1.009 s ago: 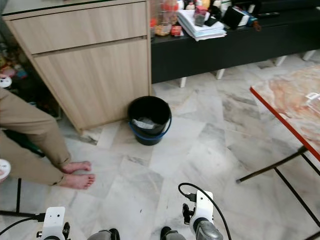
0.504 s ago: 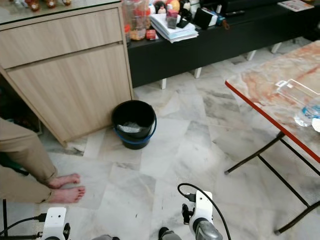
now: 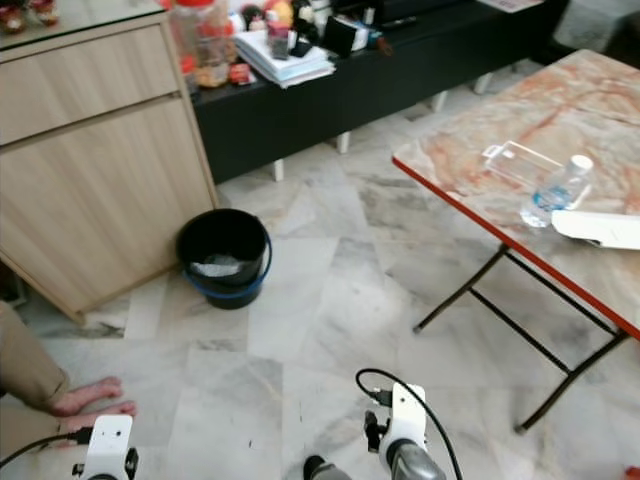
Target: Picking trash to rubbish bin
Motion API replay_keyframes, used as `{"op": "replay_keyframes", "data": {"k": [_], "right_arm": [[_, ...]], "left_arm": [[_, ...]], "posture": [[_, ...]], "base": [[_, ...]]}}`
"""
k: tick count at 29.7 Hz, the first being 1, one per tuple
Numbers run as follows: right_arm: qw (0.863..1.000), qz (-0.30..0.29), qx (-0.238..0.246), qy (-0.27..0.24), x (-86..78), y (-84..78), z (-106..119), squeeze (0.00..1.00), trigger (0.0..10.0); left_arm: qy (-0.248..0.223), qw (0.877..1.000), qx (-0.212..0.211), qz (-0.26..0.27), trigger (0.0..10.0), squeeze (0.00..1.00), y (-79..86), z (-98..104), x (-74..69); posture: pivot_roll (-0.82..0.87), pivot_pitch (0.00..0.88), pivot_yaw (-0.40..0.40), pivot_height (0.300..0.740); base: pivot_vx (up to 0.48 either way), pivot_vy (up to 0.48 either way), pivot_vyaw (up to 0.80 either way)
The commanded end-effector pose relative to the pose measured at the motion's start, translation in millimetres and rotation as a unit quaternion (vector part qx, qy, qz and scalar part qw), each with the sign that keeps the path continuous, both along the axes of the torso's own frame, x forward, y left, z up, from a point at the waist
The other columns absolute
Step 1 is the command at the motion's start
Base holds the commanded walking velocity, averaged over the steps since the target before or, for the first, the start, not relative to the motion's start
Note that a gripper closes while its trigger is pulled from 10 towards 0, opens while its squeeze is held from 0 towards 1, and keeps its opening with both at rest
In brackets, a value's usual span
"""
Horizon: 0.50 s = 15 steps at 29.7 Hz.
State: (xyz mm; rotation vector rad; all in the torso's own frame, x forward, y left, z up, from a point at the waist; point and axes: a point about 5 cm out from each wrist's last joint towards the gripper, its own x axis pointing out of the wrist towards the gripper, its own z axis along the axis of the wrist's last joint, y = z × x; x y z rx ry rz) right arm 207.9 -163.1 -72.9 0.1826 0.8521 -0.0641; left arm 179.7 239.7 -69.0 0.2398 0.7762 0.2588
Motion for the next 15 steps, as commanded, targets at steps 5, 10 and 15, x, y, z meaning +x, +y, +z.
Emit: {"op": "replay_keyframes", "data": {"k": [5, 10, 15], "right_arm": [[1.0, -0.001, -0.001, 0.013, -6.0, -0.7, -3.5, 0.0, 10.0], [1.0, -0.002, -0.001, 0.012, -5.4, -0.9, -3.2, 0.0, 10.0], [1.0, -0.004, 0.0, 0.013, -5.8, -1.4, -3.4, 0.0, 10.0]], "left_arm": [[0.025, 1.0, -0.002, 0.017, 10.0, 0.0, 3.6, -6.0, -12.6], [0.024, 1.0, 0.001, 0.012, 10.0, 0.0, 3.6, -5.4, -11.3], [0.023, 1.0, 0.001, 0.014, 10.0, 0.0, 3.3, -5.3, -11.0]], "posture": [[0.15, 0.181, -0.012, 0.74], [0.15, 0.183, -0.015, 0.74], [0.15, 0.18, -0.021, 0.74]], "base": [[0.0, -0.129, -0.76], [0.0, 0.0, -0.76], [0.0, -0.277, -0.76]]}}
